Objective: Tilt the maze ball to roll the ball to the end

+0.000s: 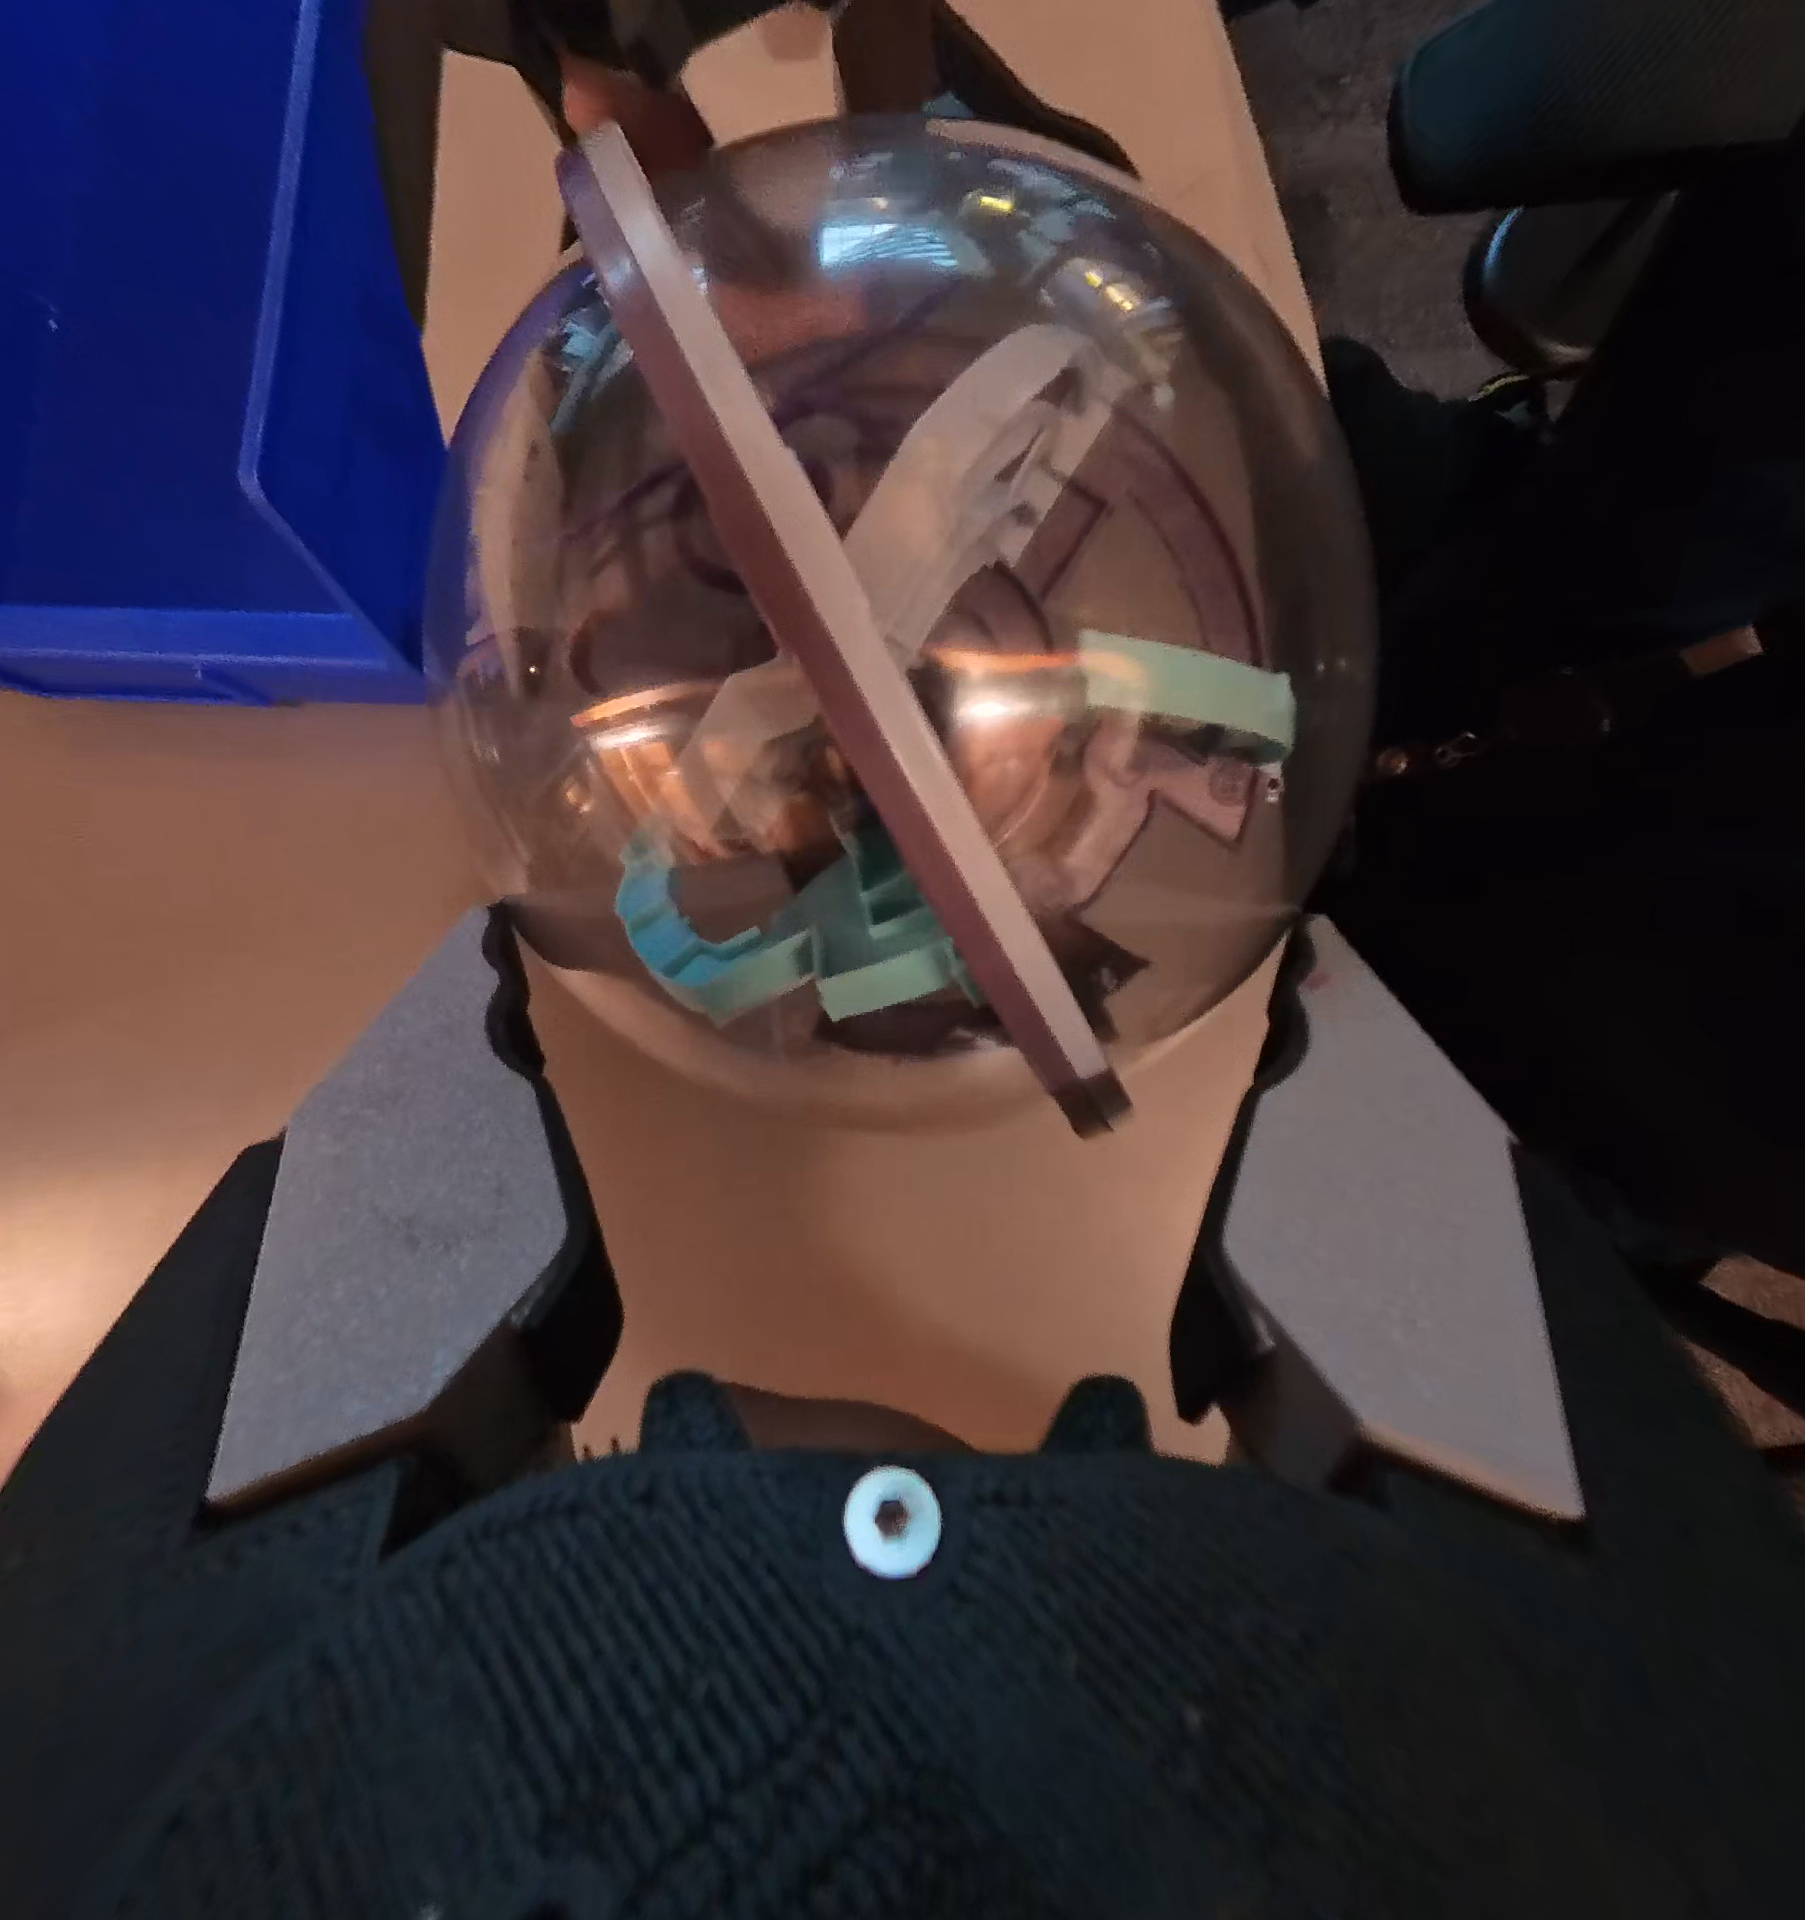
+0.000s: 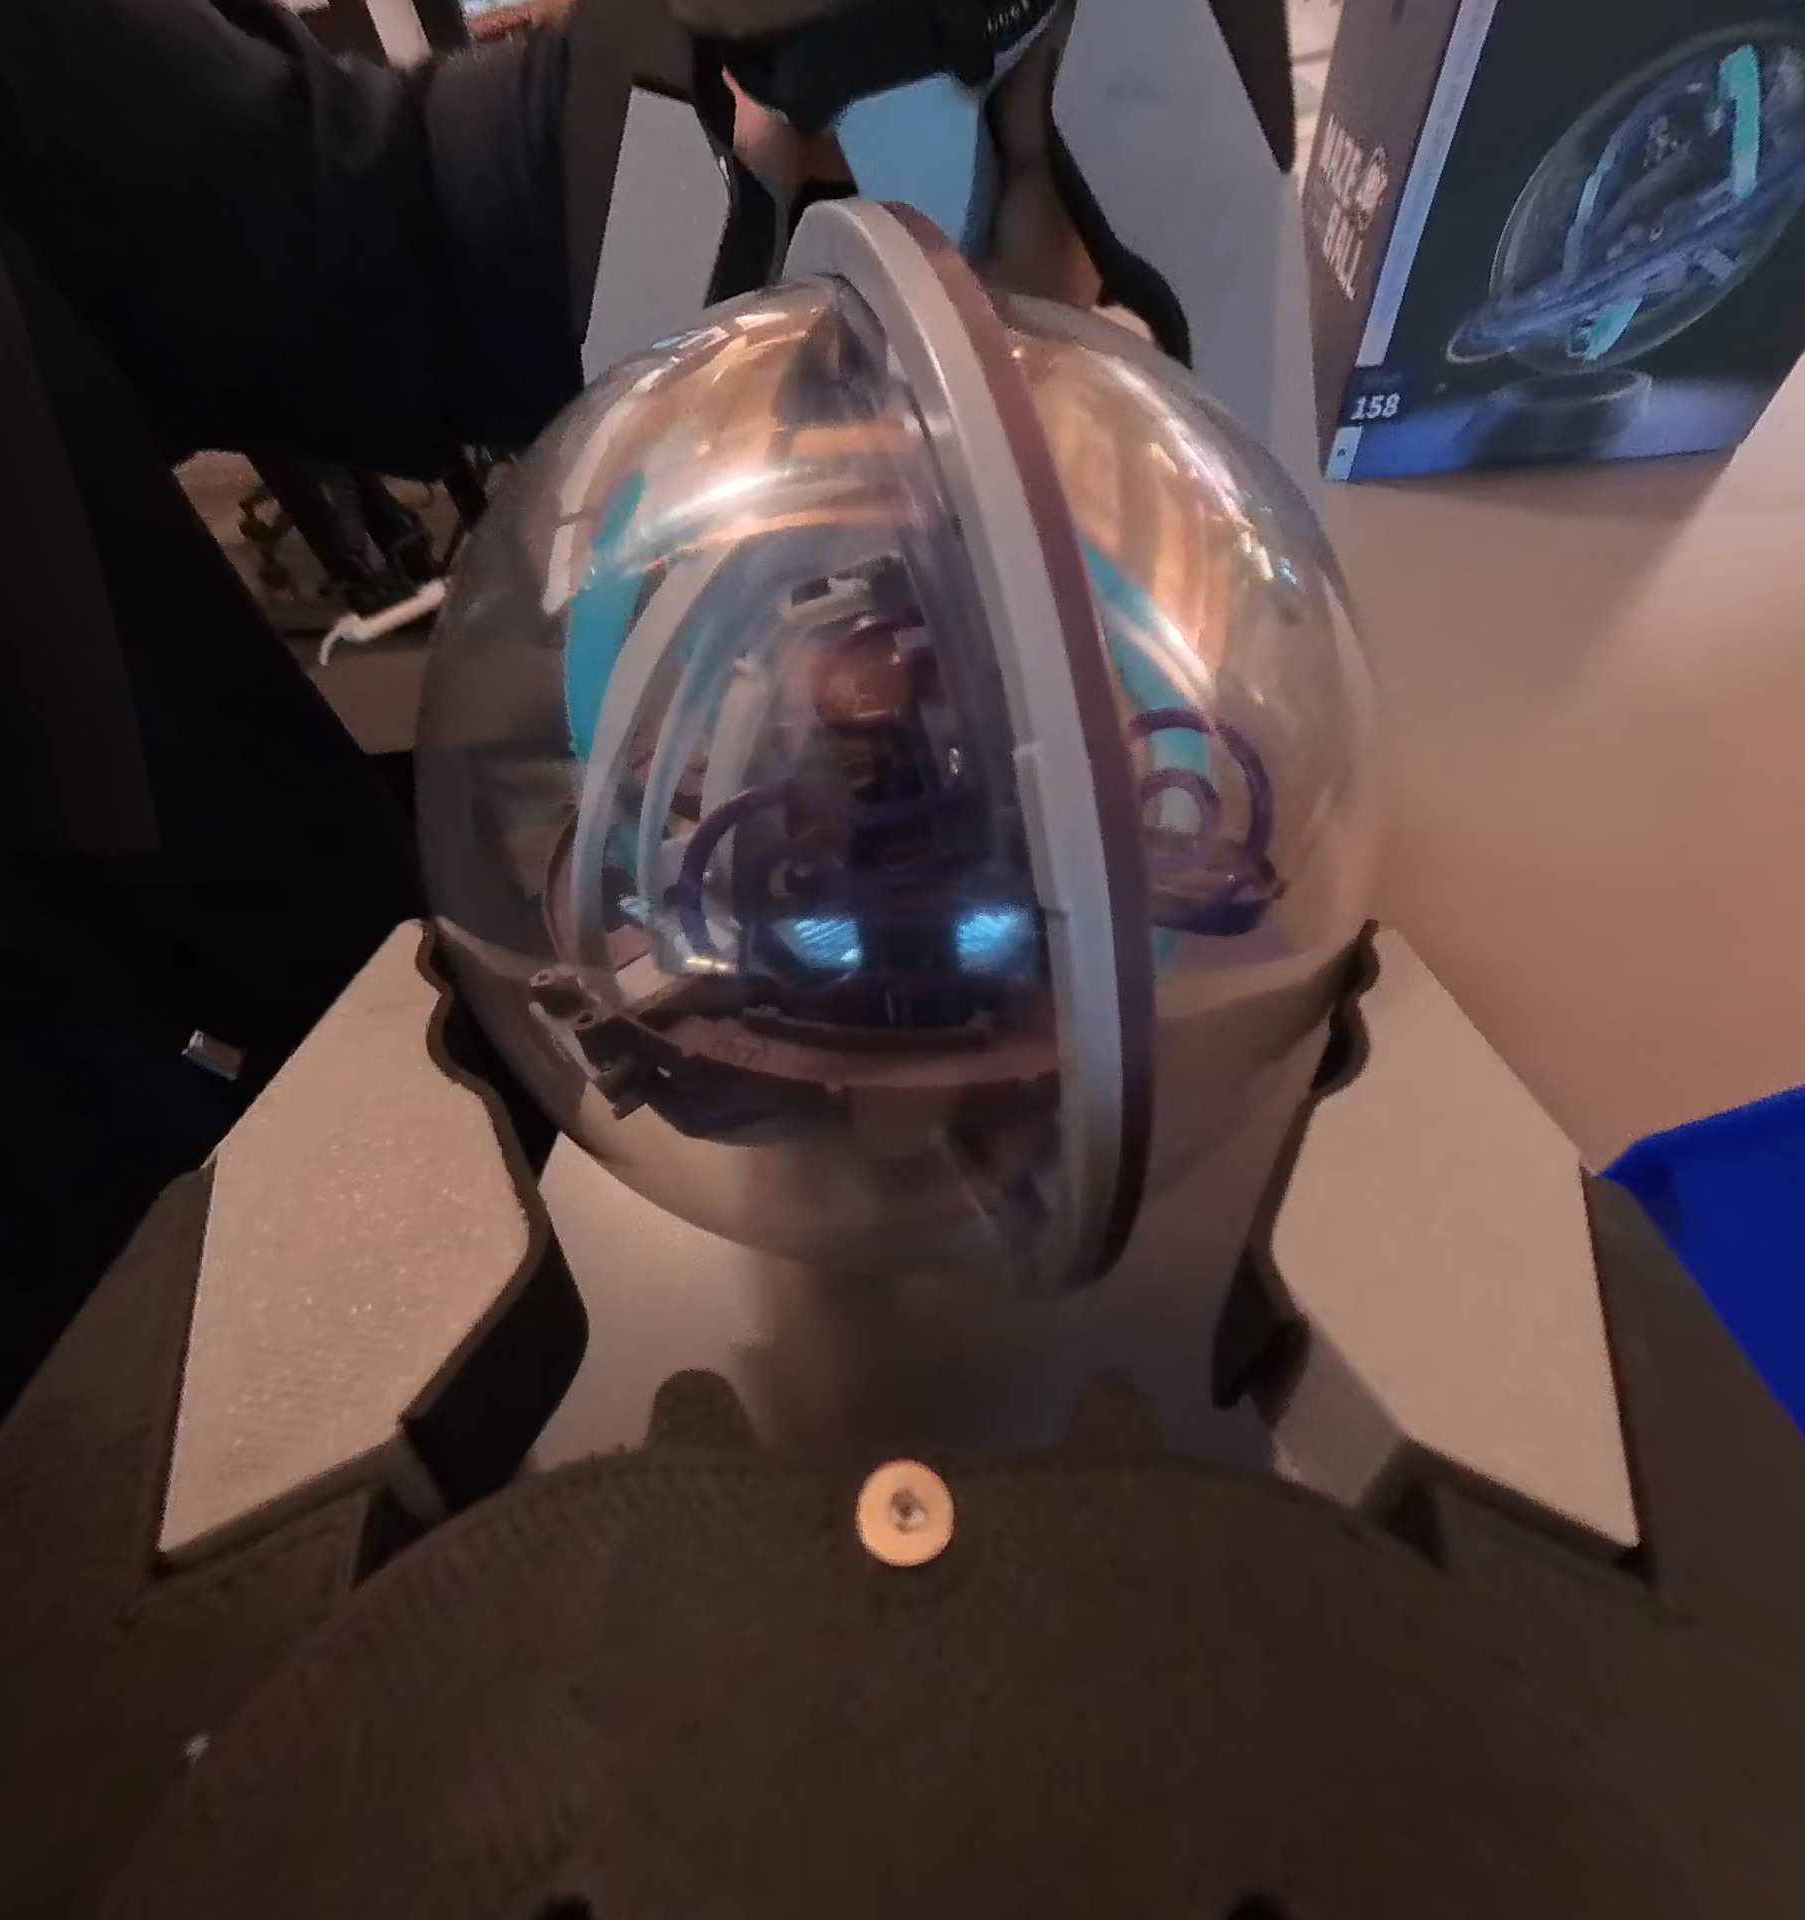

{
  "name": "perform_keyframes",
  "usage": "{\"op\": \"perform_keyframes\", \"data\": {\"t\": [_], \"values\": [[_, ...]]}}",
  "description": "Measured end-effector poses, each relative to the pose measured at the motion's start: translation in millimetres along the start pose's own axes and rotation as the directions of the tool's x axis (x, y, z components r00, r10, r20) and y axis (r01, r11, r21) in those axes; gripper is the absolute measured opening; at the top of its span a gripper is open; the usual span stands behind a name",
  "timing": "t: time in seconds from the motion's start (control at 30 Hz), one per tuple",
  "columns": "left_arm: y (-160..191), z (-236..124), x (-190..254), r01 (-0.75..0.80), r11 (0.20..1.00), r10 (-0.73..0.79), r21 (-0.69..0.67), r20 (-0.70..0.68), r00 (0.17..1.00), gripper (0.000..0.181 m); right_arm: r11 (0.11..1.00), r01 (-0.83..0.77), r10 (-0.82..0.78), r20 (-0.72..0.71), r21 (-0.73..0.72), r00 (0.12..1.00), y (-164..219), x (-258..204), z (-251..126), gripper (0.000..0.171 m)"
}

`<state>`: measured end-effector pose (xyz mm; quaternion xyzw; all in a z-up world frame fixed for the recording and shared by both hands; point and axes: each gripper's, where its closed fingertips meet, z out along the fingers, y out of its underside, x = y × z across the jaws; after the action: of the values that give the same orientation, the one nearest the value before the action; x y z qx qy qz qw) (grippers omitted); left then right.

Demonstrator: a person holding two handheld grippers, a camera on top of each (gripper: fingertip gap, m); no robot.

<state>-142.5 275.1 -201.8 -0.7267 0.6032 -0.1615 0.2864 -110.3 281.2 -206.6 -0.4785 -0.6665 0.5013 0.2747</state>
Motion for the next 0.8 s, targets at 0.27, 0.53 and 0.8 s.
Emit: {"op": "perform_keyframes", "data": {"t": [0.27, 0.53, 0.8], "values": [[2.3, -7.0, 6.3, 0.112, 0.967, -0.140, 0.227, 0.113, 0.984, 0.122, 0.999, -0.033, 0.033, 0.002, 0.043, 0.999, 1.7, -0.5, -1.2, 0.154], [15.4, 13.7, 13.2, 0.200, 0.926, -0.277, 0.319, 0.217, 0.936, 0.119, 0.997, -0.048, 0.048, -0.006, 0.067, 0.999, 5.3, -1.0, -3.2, 0.154], [20.2, 29.7, 5.1, 0.208, 0.971, -0.238, 0.120, 0.367, 0.899, 0.136, 0.997, -0.033, 0.036, -0.031, 0.075, 0.999, 5.9, 2.4, -7.2, 0.154]]}}
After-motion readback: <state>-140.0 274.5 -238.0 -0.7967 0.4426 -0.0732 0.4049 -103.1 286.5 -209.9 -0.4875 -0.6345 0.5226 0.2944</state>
